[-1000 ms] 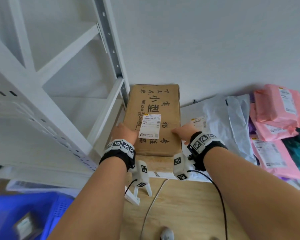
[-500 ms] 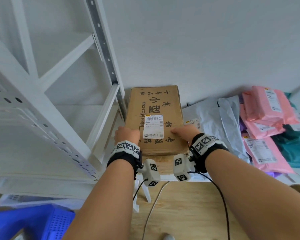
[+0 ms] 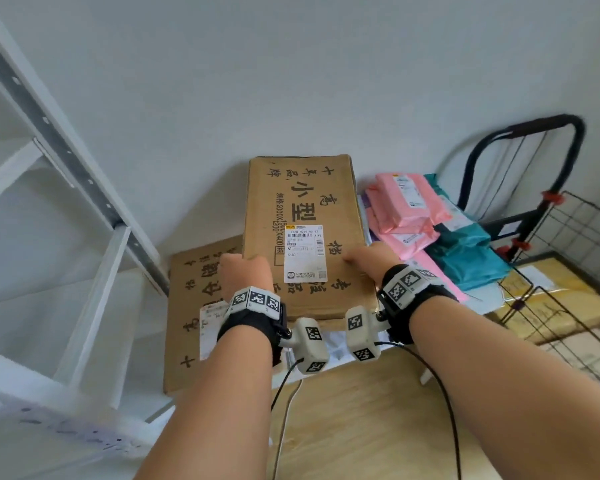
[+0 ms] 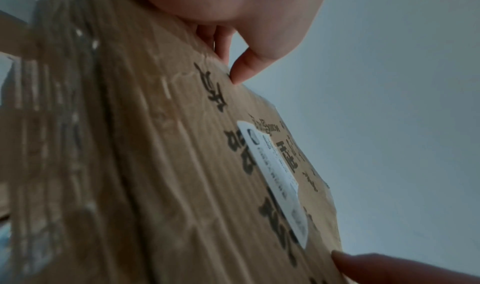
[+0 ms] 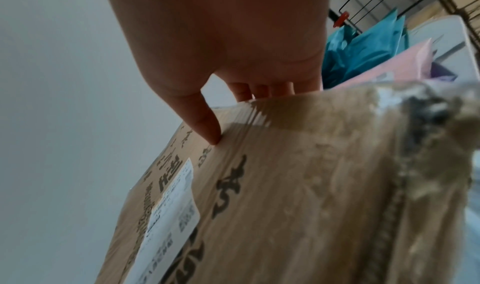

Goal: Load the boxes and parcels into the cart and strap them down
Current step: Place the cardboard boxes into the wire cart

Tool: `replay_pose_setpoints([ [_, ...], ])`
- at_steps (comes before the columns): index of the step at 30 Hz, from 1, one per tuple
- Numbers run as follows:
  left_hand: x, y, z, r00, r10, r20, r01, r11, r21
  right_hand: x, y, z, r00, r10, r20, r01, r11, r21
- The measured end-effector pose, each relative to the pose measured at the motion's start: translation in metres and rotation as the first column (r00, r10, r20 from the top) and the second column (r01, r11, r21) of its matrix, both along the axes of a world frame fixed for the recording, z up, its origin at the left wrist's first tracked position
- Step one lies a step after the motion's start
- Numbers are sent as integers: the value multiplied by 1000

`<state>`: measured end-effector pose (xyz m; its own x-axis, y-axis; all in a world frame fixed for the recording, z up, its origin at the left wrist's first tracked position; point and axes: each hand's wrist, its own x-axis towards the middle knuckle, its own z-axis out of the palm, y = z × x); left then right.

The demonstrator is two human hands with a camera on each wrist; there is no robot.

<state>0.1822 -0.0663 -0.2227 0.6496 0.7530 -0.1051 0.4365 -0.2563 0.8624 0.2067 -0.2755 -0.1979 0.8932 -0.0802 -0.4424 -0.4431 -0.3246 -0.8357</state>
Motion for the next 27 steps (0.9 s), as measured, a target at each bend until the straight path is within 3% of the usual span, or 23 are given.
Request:
replay_pose_setpoints([
  [9,42,-145,32,981,-175,85,165,980,112,25,-140,7,983,-181,28,179,982,68],
  [17,95,-297,37,944,-315,100,302,945,128,44,-286,10,945,-322,53,322,947,19],
  [22,118,-387,21,890,-450,73,443,891,99,39,-373,-2,902,-431,3,431,902,12],
  [27,121,-472,8,774,-633,-16,631,769,101,20,-449,-16,838,-539,-79,539,842,-24],
])
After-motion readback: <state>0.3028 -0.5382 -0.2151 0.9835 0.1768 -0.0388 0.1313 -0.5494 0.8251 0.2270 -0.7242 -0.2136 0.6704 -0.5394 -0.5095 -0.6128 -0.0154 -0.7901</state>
